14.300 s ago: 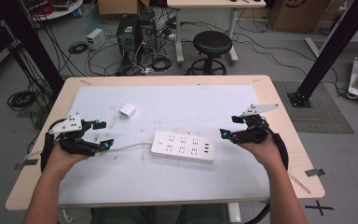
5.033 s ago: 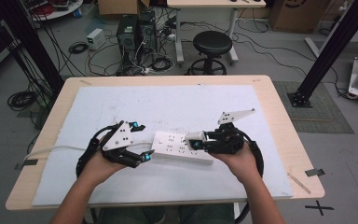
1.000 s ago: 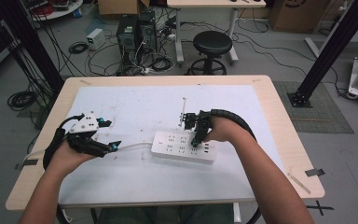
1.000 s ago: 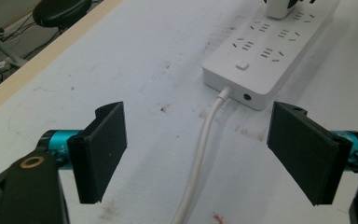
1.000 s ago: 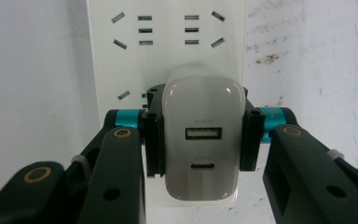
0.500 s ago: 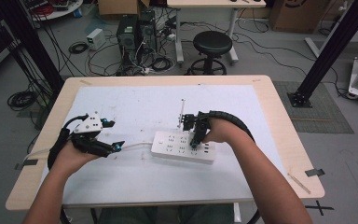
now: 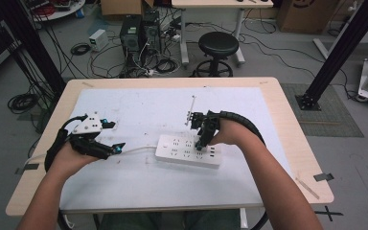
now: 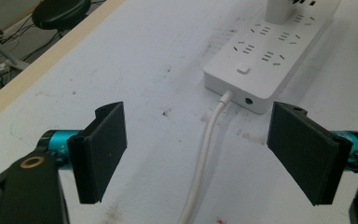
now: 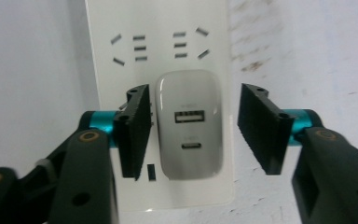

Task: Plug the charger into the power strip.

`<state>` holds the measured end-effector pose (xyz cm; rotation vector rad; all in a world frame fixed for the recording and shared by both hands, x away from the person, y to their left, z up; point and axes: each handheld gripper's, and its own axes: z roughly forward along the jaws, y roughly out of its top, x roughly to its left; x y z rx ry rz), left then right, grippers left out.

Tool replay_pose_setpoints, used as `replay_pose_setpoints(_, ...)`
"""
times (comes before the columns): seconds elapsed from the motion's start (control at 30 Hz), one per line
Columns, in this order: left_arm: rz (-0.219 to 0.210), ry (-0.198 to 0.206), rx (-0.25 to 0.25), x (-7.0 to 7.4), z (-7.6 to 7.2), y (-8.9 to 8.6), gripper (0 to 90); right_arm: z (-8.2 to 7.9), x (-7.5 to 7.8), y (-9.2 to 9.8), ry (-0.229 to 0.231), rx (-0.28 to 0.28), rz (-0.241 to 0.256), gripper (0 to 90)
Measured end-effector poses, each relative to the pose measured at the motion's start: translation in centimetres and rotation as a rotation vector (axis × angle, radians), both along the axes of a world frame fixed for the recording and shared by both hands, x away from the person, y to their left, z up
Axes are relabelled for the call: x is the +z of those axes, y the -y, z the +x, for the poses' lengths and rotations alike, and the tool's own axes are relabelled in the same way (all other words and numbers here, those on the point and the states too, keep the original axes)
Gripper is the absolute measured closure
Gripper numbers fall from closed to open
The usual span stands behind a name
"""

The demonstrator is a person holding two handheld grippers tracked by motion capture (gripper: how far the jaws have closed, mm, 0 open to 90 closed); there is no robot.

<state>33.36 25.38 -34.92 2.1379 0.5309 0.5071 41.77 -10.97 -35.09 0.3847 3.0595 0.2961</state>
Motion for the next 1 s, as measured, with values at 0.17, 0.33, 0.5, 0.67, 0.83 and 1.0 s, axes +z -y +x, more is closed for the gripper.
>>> replay_pose_setpoints(0.17, 0.007, 0.003, -0.007, 0.1, 0.2, 0.1, 19.9, -0.7, 0.9, 1.5, -0.001, -0.038, 0.126, 39.6)
replay_pose_setpoints(0.33, 0.008, 0.011, -0.023, 0.5, 0.4, 0.4, 19.9, -1.6, 1.0, 3.4, 0.02, -0.107, 0.27, 33.4)
replay_pose_setpoints(0.5, -0.004, 0.01, -0.031, 0.6, 0.8, 0.6, 19.9, -2.2, 0.7, 5.0, 0.021, -0.169, 0.376, 26.8)
replay_pose_setpoints(0.67, -0.014, 0.024, -0.043, 1.0, 0.9, 0.6, 19.9, -2.8, 1.1, 5.4, 0.023, -0.181, 0.424, 25.8)
replay_pose_setpoints(0.83, -0.047, 0.024, -0.049, 1.1, 1.0, 0.5, 19.9, -3.6, 2.2, 6.5, 0.063, -0.19, 0.536, 22.5)
replay_pose_setpoints(1.0, -0.044, 0.034, -0.055, 1.1, 1.1, 0.5, 19.9, -4.0, 2.2, 7.9, 0.079, -0.209, 0.627, 22.2)
